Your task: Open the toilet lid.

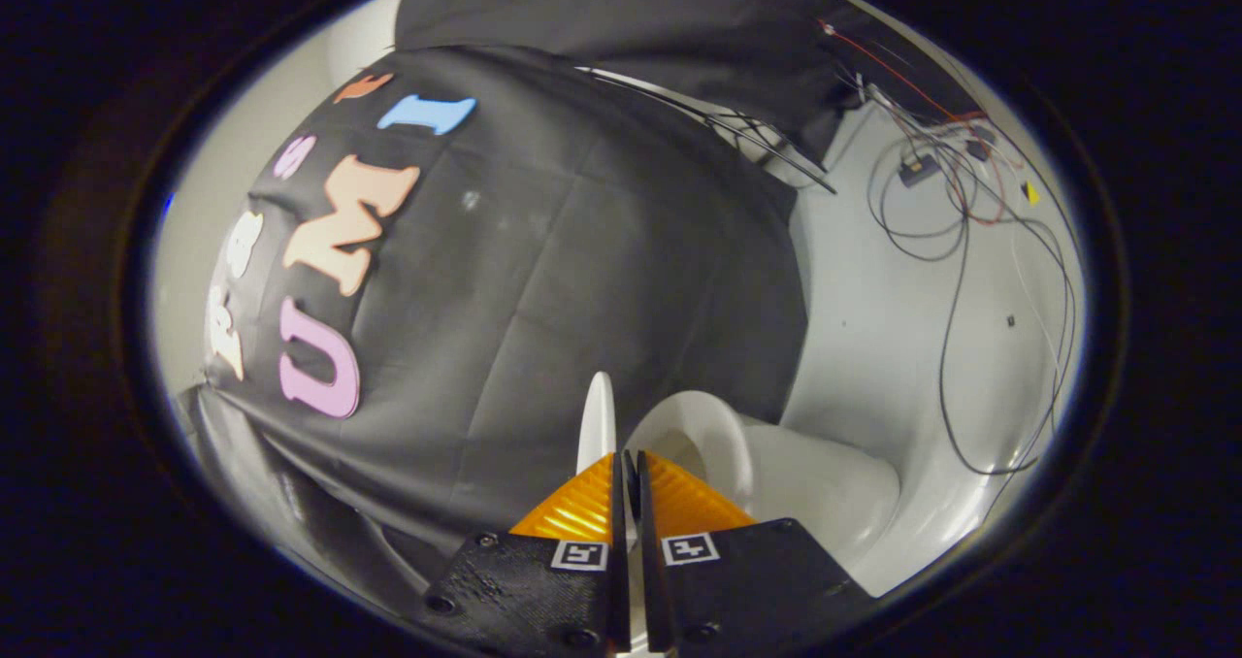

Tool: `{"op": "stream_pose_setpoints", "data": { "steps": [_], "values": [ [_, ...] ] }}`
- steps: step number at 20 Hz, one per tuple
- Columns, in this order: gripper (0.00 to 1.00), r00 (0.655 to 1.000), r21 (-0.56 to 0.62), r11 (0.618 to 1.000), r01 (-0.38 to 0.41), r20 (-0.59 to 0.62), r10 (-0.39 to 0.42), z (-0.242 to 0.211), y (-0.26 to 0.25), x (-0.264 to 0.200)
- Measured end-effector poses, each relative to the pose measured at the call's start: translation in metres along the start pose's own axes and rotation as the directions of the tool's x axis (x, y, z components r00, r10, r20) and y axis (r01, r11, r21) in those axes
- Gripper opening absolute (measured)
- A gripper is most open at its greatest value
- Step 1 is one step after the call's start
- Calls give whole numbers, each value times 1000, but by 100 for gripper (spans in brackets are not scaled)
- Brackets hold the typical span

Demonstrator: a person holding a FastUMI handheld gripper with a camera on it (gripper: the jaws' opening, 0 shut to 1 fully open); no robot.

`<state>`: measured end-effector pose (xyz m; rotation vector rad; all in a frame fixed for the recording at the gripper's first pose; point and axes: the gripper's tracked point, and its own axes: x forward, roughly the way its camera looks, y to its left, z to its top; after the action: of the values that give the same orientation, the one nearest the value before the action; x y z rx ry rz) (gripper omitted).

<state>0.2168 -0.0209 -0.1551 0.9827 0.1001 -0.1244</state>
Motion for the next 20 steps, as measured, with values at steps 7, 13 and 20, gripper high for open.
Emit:
{"op": "stream_pose_setpoints", "data": {
  "steps": [7, 13, 20],
  "values": [
    [6, 994, -221, 970, -105, -24, 102, -6, 98, -6],
    [8, 990, -395, 907, -144, -42, 138, -29, 170, -12],
    [9, 988, -579, 800, -156, -86, 130, -60, 225, -12]
  ]
}}
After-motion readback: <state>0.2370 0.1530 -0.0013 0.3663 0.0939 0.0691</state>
